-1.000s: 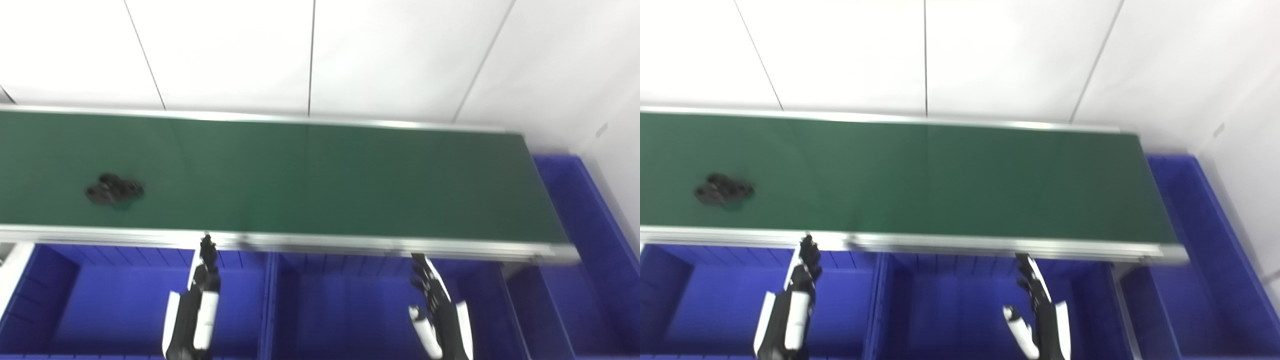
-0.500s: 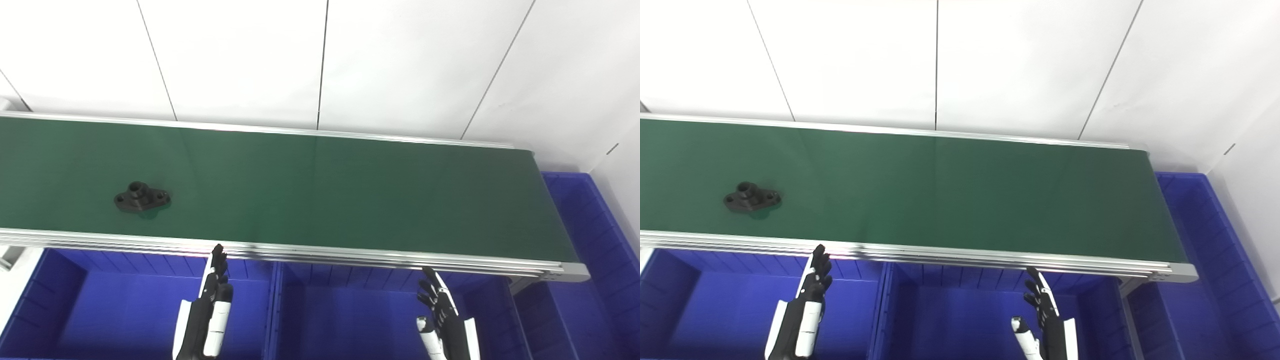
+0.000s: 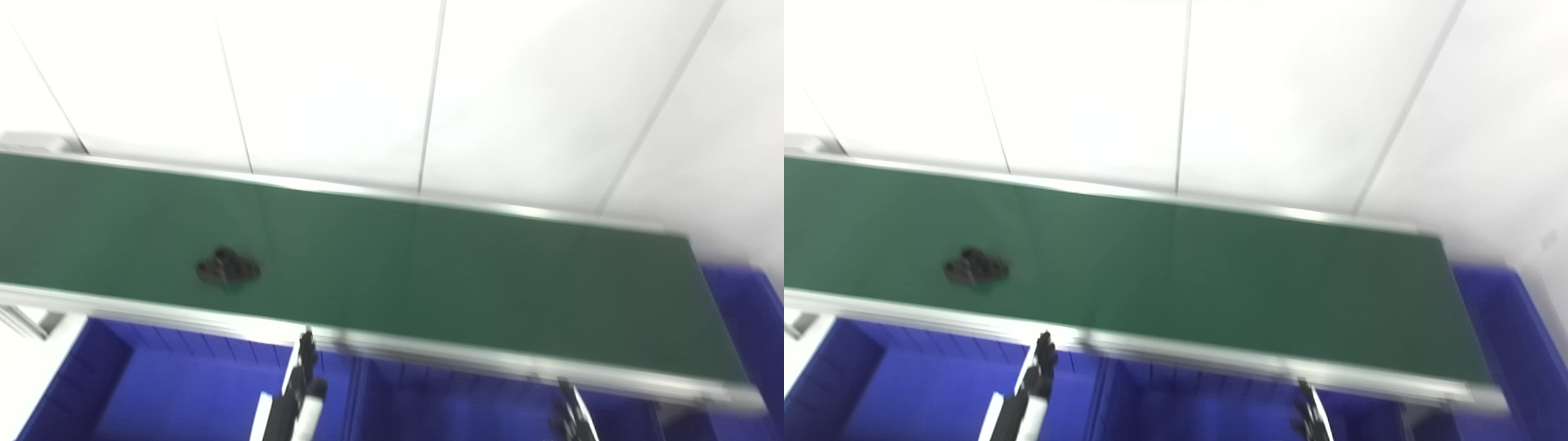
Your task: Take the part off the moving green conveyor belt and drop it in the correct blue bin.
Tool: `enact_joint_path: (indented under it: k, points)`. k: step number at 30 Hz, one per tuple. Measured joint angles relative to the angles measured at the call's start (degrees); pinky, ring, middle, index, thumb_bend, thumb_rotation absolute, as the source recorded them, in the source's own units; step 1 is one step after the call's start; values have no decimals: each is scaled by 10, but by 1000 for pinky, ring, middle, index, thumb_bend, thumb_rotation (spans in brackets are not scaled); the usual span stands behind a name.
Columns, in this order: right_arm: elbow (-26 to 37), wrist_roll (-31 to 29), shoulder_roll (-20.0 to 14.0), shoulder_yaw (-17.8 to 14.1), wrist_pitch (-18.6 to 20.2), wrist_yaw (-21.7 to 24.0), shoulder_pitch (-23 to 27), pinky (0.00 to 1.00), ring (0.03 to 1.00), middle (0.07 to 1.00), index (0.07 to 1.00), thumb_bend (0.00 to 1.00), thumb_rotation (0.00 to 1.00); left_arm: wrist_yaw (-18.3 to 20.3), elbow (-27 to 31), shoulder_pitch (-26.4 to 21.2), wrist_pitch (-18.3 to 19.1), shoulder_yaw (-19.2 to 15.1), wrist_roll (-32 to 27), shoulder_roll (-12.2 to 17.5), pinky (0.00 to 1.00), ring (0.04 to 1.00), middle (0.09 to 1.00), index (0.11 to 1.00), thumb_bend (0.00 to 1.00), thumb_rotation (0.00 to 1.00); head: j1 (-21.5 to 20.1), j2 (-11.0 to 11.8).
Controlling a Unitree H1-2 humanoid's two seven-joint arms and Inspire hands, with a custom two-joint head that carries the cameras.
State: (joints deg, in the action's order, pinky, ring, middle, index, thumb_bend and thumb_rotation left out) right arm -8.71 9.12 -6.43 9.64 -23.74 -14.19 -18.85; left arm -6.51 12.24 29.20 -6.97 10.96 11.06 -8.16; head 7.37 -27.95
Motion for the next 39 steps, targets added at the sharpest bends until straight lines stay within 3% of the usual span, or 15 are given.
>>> enact_joint_path:
  k: [6, 17, 18, 19, 22, 25, 28, 30, 32, 39]
  points:
    - [-11, 3, -4, -2, 0, -5, 9, 818, 916, 966, 955, 748, 882, -6, -15, -4, -10, -1, 17, 0, 917, 967, 990, 985, 653, 951, 13, 5]
    - [-6, -4, -16, -4, 0, -4, 9, 831, 923, 977, 970, 720, 831, -7, -15, -5, -10, 0, 19, 0, 902, 962, 985, 984, 650, 929, 20, -20]
    - [-5, -4, -16, -4, 0, -4, 9, 835, 922, 973, 971, 717, 810, -7, -15, -5, -10, 0, 20, 0, 908, 963, 984, 983, 649, 930, 20, -20]
    - [0, -3, -16, -4, 0, -4, 7, 818, 906, 956, 979, 711, 772, -7, -14, -4, -10, 0, 23, 0, 922, 964, 980, 985, 655, 933, 6, -36]
    - [36, 8, -16, -8, 0, -4, -2, 803, 888, 943, 984, 701, 702, -7, -8, -3, -9, 1, 29, 0, 937, 965, 977, 992, 654, 937, 4, -38]
    - [73, 20, -19, -13, 0, 1, -8, 758, 837, 905, 972, 755, 631, -7, 4, 0, -6, 3, 28, -1, 980, 971, 977, 1000, 659, 943, -10, -54]
    - [112, 61, -24, -23, 0, 3, -13, 736, 816, 896, 965, 825, 625, -7, 12, 2, 1, 3, 21, -1, 998, 967, 970, 1000, 693, 957, -18, -61]
    - [138, 107, -27, -29, 0, 8, -9, 702, 797, 895, 962, 844, 613, -7, 20, 3, 17, 4, 16, -1, 1000, 965, 964, 1000, 698, 967, -43, -79]
    - [160, 157, -27, -32, 5, 10, 4, 646, 759, 890, 944, 868, 537, -7, 31, 4, 21, 6, 13, -1, 1000, 972, 965, 1000, 708, 967, -53, -87]
    - [250, 260, -17, -24, 110, 87, 101, 546, 657, 783, 832, 945, 292, -5, 50, 3, 36, 10, -8, -1, 1000, 977, 975, 1000, 680, 977, -82, -93]
